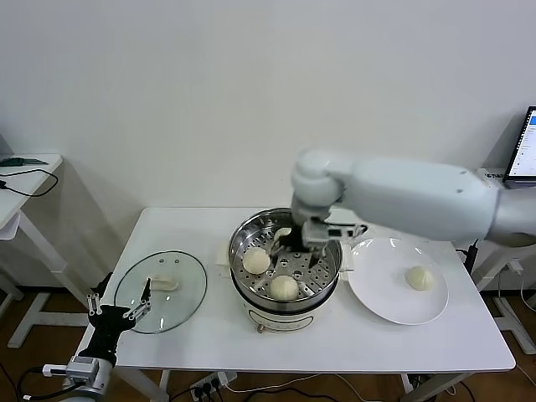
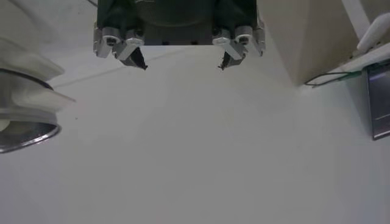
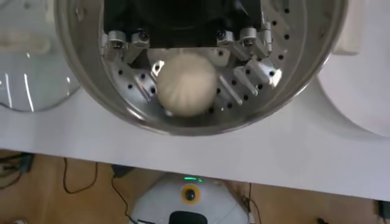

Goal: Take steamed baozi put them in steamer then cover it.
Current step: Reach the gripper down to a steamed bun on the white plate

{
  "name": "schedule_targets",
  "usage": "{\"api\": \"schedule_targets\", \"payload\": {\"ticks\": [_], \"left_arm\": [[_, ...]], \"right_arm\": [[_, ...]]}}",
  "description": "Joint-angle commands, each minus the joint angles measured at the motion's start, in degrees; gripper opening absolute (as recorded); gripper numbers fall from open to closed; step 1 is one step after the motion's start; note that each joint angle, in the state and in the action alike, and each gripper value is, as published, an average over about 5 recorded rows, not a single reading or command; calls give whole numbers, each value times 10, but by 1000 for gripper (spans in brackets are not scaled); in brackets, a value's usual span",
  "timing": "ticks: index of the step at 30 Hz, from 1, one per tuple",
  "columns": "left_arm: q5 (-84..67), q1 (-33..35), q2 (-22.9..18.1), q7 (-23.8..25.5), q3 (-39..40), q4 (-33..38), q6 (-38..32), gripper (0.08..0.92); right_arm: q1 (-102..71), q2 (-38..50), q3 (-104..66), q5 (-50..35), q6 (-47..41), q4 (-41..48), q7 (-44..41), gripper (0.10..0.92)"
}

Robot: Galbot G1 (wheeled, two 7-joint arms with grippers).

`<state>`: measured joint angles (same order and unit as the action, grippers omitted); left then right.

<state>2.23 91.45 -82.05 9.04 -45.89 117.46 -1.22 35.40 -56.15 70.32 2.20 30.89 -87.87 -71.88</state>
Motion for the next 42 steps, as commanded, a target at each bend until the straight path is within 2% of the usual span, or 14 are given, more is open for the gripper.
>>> {"api": "schedule_targets", "payload": {"ticks": [1, 6, 13, 21, 36, 42], "left_arm": [[2, 2, 0, 0, 4, 6, -1, 823], [5, 5, 2, 0, 7, 10, -3, 823], [7, 6, -1, 0, 13, 16, -4, 823], [7, 9, -1, -1, 15, 23, -4, 823], [9, 3, 0, 0, 22, 14, -4, 823], [10, 3, -1, -1, 22, 14, -3, 823]], "right_arm": [[62, 170, -18, -135, -165, 8, -64, 823], [2, 245, -37, -143, -305, 55, -59, 823], [-116, 286, -93, -80, -384, 123, -46, 823], [-277, 254, -245, 32, -379, 225, -14, 823], [-379, 186, -368, 147, -332, 325, 6, 823], [-390, 167, -383, 164, -324, 342, 9, 823]]}}
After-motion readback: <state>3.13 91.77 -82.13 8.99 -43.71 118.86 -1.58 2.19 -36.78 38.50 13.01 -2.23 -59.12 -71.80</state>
